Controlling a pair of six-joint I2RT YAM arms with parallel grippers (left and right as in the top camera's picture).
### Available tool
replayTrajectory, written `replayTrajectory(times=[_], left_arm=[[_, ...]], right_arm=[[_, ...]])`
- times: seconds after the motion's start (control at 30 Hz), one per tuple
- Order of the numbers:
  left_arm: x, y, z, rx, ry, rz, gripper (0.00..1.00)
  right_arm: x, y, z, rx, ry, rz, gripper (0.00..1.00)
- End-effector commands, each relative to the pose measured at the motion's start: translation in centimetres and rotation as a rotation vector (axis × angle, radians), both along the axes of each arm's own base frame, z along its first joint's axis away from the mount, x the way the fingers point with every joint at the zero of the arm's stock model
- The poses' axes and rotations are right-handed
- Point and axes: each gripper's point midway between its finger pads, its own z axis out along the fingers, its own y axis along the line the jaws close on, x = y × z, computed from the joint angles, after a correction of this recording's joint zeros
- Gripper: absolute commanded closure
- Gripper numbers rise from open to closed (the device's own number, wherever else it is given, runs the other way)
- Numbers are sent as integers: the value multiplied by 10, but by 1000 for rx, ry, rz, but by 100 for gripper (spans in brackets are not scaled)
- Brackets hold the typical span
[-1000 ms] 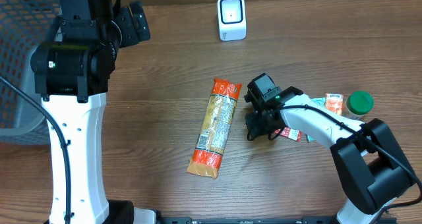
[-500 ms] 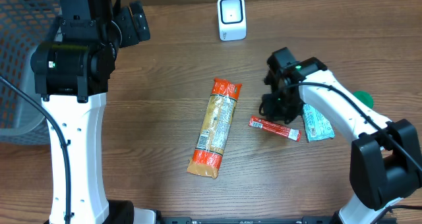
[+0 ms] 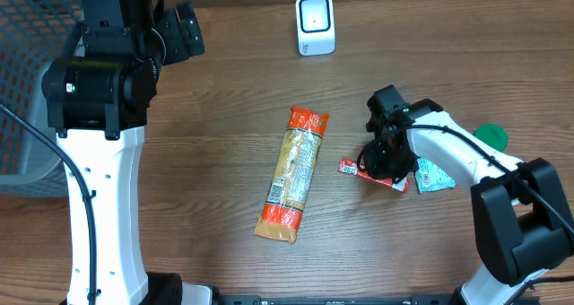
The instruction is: Scan the item barcode
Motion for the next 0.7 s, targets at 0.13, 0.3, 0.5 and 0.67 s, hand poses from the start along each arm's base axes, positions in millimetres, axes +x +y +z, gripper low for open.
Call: replayTrajectory(times=[0.13, 0.3, 0.5, 0.67], left_arm=[[-1, 3, 5, 19, -9, 1, 0], [-1, 3, 5, 19, -9, 1, 0], [-1, 3, 5, 19, -9, 1, 0], [-1, 3, 5, 19, -9, 1, 0]], right_arm=[[-10, 1, -11, 19, 6, -25, 84], [-14, 5, -19, 53, 8, -29, 83], [-8, 26, -16, 172, -7, -23, 83], [-2, 39, -11, 244, -29, -16, 83]])
